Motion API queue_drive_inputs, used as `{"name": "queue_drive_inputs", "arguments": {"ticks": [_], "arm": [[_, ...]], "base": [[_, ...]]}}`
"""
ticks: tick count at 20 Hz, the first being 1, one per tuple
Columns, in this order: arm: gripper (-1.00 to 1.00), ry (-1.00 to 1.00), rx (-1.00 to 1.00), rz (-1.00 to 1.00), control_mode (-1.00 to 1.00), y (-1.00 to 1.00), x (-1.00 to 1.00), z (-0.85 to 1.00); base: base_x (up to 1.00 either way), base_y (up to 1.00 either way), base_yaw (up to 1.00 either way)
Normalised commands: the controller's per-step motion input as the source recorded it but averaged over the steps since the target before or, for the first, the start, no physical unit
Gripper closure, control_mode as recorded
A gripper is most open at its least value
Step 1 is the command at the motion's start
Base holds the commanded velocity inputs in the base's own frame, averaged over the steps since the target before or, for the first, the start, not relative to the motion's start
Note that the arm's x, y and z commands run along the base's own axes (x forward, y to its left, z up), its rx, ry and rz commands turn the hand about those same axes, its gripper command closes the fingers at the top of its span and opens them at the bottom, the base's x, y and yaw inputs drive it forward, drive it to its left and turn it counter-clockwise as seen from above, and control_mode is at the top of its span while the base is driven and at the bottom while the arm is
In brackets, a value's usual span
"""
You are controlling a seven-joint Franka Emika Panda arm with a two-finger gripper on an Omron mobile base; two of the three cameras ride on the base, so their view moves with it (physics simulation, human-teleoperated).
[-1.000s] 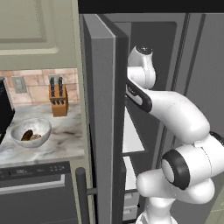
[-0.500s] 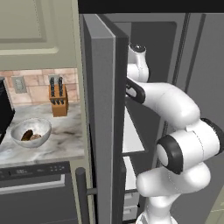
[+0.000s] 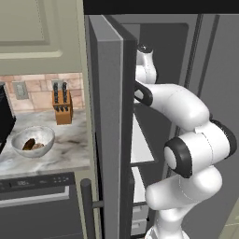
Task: Take the shrimp, sweet potato, and mushroom from the freezer and place them in the bowl on the counter.
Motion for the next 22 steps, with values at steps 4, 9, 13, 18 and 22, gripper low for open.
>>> {"name": "queue_drive_inputs", "arguments": {"ticks": [4, 9, 13, 18, 22], "arm": [[-1.00, 0.00, 0.00, 0.00, -1.00, 0.00, 0.00, -0.51], [1.00, 0.00, 0.00, 0.00, -1.00, 0.00, 0.00, -0.48], [1.00, 0.00, 0.00, 0.00, -1.00, 0.00, 0.00, -0.34], [1.00, 0.00, 0.00, 0.01, -1.00, 0.00, 0.00, -0.24], [1.00, 0.00, 0.00, 0.02, -1.00, 0.00, 0.00, -0.25]], "base": [[0.00, 0.00, 0.00], [0.00, 0.00, 0.00], [0.00, 0.00, 0.00], [0.00, 0.00, 0.00], [0.00, 0.00, 0.00]]}}
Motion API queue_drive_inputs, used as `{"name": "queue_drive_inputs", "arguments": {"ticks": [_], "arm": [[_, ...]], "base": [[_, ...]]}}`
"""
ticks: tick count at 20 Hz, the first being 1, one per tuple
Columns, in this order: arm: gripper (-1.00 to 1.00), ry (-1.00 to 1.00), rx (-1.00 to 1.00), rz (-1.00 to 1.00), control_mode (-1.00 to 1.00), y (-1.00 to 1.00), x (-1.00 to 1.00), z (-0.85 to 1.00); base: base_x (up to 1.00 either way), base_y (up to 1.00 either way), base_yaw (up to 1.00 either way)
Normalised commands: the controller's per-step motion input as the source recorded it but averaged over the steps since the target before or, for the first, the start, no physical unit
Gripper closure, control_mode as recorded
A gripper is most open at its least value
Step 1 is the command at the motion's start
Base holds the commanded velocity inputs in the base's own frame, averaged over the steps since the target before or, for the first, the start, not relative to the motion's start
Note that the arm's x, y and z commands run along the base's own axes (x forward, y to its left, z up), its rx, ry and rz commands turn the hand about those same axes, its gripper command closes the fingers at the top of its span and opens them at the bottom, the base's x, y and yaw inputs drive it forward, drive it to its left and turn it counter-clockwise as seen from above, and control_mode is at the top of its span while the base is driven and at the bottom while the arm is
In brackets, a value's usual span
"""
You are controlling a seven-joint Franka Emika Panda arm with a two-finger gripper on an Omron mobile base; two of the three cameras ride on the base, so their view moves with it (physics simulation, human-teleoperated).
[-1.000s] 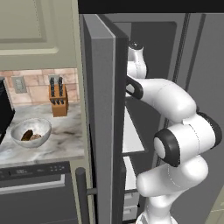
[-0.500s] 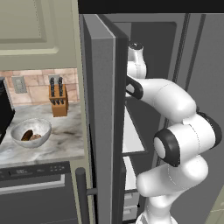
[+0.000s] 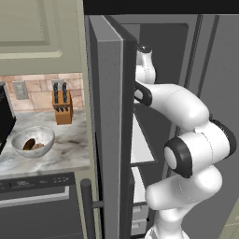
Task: Take the shrimp, sweet potato, and mushroom from the freezer and place them in the bowl on the counter.
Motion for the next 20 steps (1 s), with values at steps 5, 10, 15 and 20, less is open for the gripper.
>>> {"name": "queue_drive_inputs", "arguments": {"ticks": [5, 10, 15, 20], "arm": [[1.00, 0.00, 0.00, 0.00, -1.00, -0.08, -0.12, -0.02], [1.00, -0.03, 0.00, 0.00, -1.00, -0.11, -0.67, 0.00], [1.00, -0.13, 0.00, -0.01, -1.00, -0.15, -0.81, 0.00], [1.00, -0.17, 0.00, -0.02, -1.00, -0.17, -0.80, 0.00]], "base": [[0.00, 0.00, 0.00], [0.00, 0.00, 0.00], [0.00, 0.00, 0.00], [0.00, 0.00, 0.00]]}}
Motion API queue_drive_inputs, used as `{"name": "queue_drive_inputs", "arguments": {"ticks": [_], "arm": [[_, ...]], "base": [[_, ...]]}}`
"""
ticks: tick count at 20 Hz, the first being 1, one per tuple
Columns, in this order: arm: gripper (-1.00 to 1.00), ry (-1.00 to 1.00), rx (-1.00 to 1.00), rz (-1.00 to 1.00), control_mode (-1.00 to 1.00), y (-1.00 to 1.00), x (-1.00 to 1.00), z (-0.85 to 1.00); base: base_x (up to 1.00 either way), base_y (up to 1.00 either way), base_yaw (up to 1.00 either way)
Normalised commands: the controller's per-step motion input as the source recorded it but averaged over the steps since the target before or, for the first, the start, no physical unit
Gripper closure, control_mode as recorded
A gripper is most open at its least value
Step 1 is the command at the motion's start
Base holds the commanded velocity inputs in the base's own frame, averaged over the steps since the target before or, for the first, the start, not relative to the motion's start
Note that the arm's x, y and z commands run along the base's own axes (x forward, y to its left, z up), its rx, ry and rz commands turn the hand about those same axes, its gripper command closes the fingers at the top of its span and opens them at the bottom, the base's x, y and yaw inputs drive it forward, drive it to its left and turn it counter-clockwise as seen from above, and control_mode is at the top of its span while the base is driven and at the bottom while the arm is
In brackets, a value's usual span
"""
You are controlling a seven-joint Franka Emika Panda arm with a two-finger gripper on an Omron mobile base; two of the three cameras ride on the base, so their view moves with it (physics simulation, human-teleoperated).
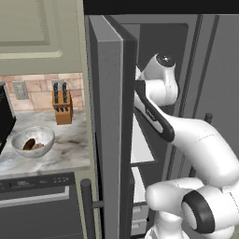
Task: Take the shrimp, sweet potato, and mushroom from the freezer and place them in the bowl on the counter.
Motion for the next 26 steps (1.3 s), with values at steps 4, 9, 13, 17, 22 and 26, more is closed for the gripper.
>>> {"name": "queue_drive_inputs", "arguments": {"ticks": [4, 9, 13, 17, 22, 26], "arm": [[1.00, -0.02, 0.01, -0.05, -1.00, -0.10, -0.99, 0.04], [1.00, 0.00, 0.00, -0.07, -1.00, -0.06, -0.99, 0.16], [1.00, 0.00, 0.02, -0.06, -1.00, -0.19, -0.89, 0.18], [1.00, 0.05, 0.02, -0.03, -1.00, -0.22, -0.65, 0.23], [1.00, 0.15, 0.00, 0.00, -1.00, -0.12, -0.53, 0.15], [1.00, 0.18, 0.00, 0.00, -1.00, -0.02, -0.25, 0.09]], "base": [[0.00, 0.00, 0.00], [0.00, 0.00, 0.00], [0.00, 0.00, 0.00], [0.00, 0.00, 0.00], [0.00, 0.00, 0.00], [0.00, 0.00, 0.00]]}}
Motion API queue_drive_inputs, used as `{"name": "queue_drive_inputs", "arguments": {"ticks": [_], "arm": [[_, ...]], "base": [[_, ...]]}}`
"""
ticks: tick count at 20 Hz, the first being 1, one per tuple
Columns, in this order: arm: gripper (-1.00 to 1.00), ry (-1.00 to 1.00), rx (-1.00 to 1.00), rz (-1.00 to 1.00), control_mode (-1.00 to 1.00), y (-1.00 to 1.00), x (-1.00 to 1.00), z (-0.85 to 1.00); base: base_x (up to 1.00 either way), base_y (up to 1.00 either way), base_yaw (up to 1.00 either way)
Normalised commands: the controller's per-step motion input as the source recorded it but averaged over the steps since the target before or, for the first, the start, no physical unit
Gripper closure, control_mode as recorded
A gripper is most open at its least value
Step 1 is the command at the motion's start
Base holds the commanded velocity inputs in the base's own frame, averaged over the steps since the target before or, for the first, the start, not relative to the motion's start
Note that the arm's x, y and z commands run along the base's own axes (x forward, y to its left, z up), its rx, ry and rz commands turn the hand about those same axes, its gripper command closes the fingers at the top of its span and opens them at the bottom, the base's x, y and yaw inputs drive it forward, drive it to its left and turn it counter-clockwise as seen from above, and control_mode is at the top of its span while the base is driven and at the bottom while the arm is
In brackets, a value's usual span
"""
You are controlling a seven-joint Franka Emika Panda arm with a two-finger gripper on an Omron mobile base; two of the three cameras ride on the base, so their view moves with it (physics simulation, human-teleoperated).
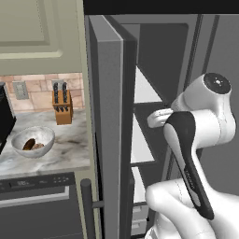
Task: Take the shrimp, sweet potato, and mushroom from the freezer and place them in the bowl on the counter.
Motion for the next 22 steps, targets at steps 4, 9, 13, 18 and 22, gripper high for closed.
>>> {"name": "queue_drive_inputs", "arguments": {"ticks": [4, 9, 13, 18, 22], "arm": [[1.00, 0.12, 0.00, -0.04, -1.00, -0.10, -0.10, 0.00], [1.00, 0.04, 0.00, -0.04, -1.00, -0.15, -0.03, 0.00], [1.00, 0.00, 0.01, -0.01, -1.00, -0.33, -0.13, 0.00], [1.00, 0.00, 0.00, 0.00, -1.00, -0.29, -0.17, -0.02], [1.00, 0.00, 0.00, 0.00, 1.00, -0.07, -0.08, -0.03]], "base": [[0.00, 0.00, 0.00], [0.00, 0.00, 0.00], [0.00, 0.00, 0.00], [0.00, 0.00, 0.00], [-0.29, -0.08, 0.00]]}}
